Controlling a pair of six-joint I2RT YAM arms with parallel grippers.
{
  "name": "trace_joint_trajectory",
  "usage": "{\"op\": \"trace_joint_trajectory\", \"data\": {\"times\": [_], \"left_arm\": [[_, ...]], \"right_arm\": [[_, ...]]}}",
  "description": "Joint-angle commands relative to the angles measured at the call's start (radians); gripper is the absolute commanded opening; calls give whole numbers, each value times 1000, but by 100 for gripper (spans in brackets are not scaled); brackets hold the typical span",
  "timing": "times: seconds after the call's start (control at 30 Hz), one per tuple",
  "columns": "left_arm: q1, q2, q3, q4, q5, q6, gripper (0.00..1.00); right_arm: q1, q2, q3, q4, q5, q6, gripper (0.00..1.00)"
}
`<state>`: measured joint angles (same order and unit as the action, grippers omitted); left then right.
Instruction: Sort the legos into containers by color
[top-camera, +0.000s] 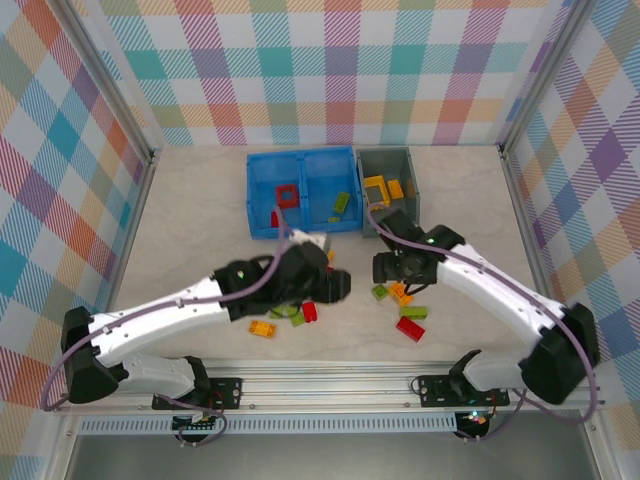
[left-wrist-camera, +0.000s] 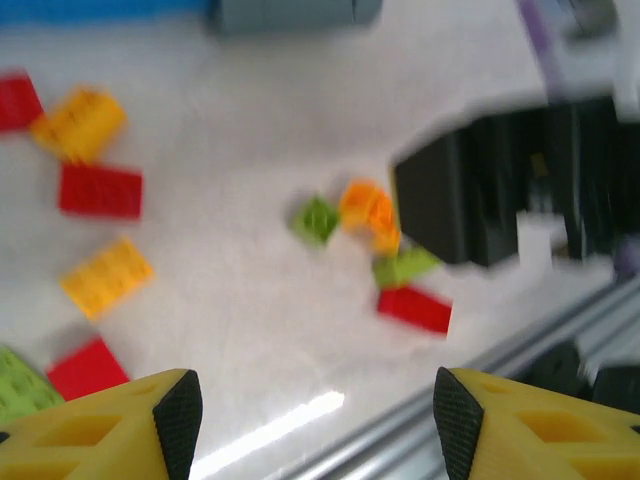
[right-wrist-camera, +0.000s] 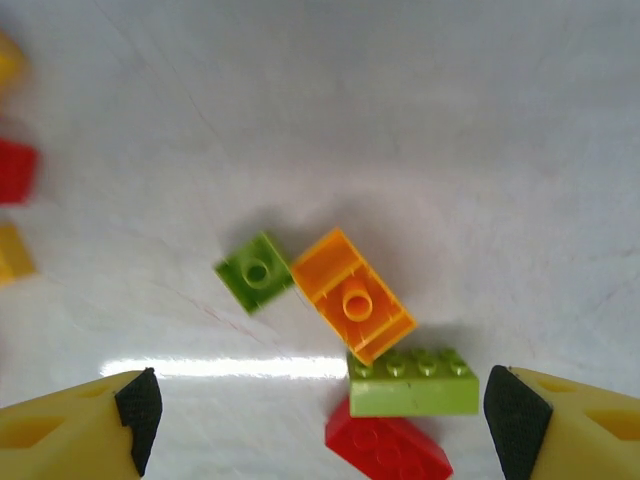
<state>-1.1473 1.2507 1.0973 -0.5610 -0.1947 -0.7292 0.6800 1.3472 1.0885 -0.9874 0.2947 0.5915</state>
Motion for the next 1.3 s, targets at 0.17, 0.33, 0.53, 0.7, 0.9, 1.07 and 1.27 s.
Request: {"op": "trace_joint_trajectory", "data": {"times": [0.17, 0.33, 0.53, 0.7, 0.9, 1.07, 1.27], "left_arm": [[-109, -59, -105, 101, -126, -94, 64], [-108, -59, -79, 91, -147, -77, 64], [-108, -35, -52, 114, -116, -61, 64], [-111, -15, -65, 178, -60, -51, 64], [-123, 27, -47, 198, -48, -51, 64], [-129, 47, -36, 202, -52, -54, 64], [-131, 40, 0, 154, -123, -50, 64]], "right_arm": [[-2, 161, -42, -71, -69, -18, 85], [-31, 260, -43, -56, -31, -19, 84], [-75, 315, -41, -23, -27, -43, 77], [-127, 338, -35, 15, -60, -76, 67], [-188, 356, -35, 66, -93, -108, 53], [-207, 351, -44, 95, -119, -110, 37], [-201, 203, -17, 97, -93, -98, 25]]}}
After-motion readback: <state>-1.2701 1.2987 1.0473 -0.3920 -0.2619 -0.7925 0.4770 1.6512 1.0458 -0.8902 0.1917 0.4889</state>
